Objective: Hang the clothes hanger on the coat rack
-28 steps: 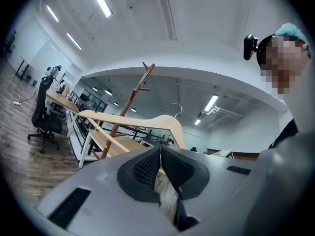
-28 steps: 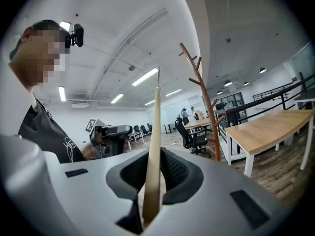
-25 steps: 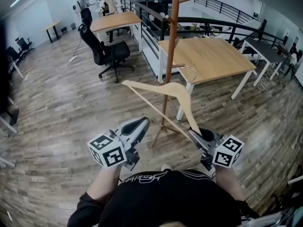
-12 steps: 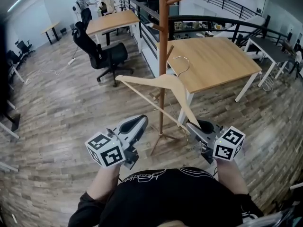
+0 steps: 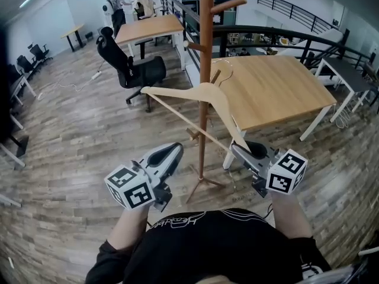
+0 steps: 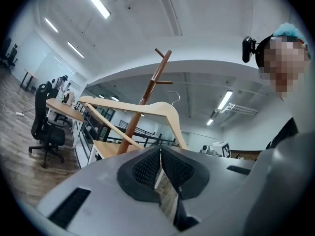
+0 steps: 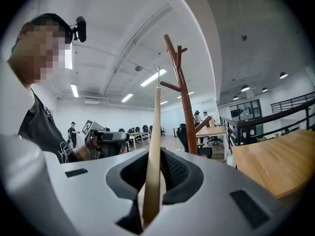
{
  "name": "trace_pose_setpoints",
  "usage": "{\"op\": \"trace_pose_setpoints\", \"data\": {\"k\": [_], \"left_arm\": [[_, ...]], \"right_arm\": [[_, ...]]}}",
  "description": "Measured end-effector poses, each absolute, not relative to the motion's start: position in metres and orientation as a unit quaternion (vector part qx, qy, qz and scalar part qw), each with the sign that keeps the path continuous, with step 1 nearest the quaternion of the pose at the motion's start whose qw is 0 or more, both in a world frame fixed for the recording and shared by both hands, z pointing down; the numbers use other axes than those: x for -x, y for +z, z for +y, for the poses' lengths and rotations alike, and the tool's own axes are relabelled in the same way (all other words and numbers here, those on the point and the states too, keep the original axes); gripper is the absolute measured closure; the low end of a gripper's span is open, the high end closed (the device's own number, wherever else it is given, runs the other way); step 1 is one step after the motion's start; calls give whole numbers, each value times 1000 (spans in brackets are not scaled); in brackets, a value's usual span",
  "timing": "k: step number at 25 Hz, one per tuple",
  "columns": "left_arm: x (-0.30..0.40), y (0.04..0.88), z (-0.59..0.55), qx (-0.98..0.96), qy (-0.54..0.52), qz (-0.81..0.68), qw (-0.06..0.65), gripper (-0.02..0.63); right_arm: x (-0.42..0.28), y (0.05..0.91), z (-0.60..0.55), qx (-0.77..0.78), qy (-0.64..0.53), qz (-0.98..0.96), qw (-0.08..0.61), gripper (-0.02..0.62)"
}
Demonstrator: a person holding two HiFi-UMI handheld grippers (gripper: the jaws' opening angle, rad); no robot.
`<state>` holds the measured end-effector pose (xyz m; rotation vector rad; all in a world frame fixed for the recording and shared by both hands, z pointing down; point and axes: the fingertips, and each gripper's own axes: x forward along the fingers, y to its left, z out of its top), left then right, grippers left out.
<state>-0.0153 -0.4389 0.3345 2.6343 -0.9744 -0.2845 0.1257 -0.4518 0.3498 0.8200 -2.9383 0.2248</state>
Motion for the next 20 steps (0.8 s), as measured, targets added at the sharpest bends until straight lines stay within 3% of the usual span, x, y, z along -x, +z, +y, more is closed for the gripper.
{"op": "trace_pose_setpoints", "data": {"k": [20], "left_arm": [[38, 354, -485, -899, -117, -388, 167, 592]], "right_arm": [[-108, 347, -549, -251, 62, -964, 61, 518]]}}
